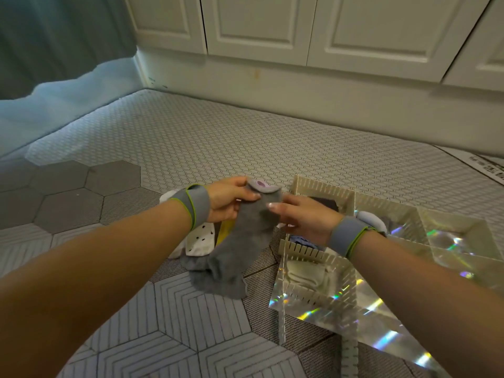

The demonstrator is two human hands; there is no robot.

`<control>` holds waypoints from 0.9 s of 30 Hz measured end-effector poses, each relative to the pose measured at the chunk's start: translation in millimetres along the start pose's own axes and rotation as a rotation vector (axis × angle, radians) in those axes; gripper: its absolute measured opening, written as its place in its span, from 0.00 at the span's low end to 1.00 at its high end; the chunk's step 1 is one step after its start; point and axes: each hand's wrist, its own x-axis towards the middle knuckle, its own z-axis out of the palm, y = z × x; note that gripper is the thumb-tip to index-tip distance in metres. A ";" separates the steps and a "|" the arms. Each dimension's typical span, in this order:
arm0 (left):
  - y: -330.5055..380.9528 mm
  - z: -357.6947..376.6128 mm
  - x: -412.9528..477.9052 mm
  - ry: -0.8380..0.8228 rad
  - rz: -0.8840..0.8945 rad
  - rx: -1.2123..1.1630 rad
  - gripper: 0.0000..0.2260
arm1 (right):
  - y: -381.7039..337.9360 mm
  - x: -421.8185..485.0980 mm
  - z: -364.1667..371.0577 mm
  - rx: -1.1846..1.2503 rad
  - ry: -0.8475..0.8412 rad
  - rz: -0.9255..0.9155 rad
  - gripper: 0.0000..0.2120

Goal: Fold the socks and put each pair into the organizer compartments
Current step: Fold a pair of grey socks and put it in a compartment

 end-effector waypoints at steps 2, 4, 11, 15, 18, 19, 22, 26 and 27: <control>5.1 9.8 -0.9 -0.034 0.041 0.010 0.10 | -1.3 0.7 6.9 0.065 -0.010 -0.023 0.14; 10.6 17.8 -1.2 -0.050 0.071 0.032 0.11 | -4.8 1.1 10.4 0.146 0.057 -0.056 0.14; -5.1 2.0 1.4 0.160 0.049 0.571 0.11 | -23.0 -7.5 -3.6 0.374 0.260 -0.144 0.06; -46.6 -16.7 -2.7 -0.042 -0.139 1.108 0.11 | -27.9 -13.3 -14.3 0.371 0.306 -0.166 0.05; -69.2 -22.8 -3.8 -0.222 -0.258 1.472 0.18 | -28.1 -13.7 -16.5 0.366 0.323 -0.165 0.06; -73.1 -23.2 -3.6 -0.260 -0.282 1.518 0.21 | -28.3 -13.2 -16.5 0.370 0.326 -0.164 0.06; -76.5 -20.4 -5.7 -0.384 -0.241 1.643 0.26 | -28.8 -11.3 -15.5 0.377 0.330 -0.161 0.05; -86.9 -21.0 -4.6 -0.435 -0.204 1.908 0.24 | -28.5 -11.3 -13.3 0.359 0.317 -0.147 0.06; -88.0 -20.9 -2.8 -0.438 -0.203 1.948 0.21 | -28.5 -11.4 -13.0 0.360 0.312 -0.146 0.06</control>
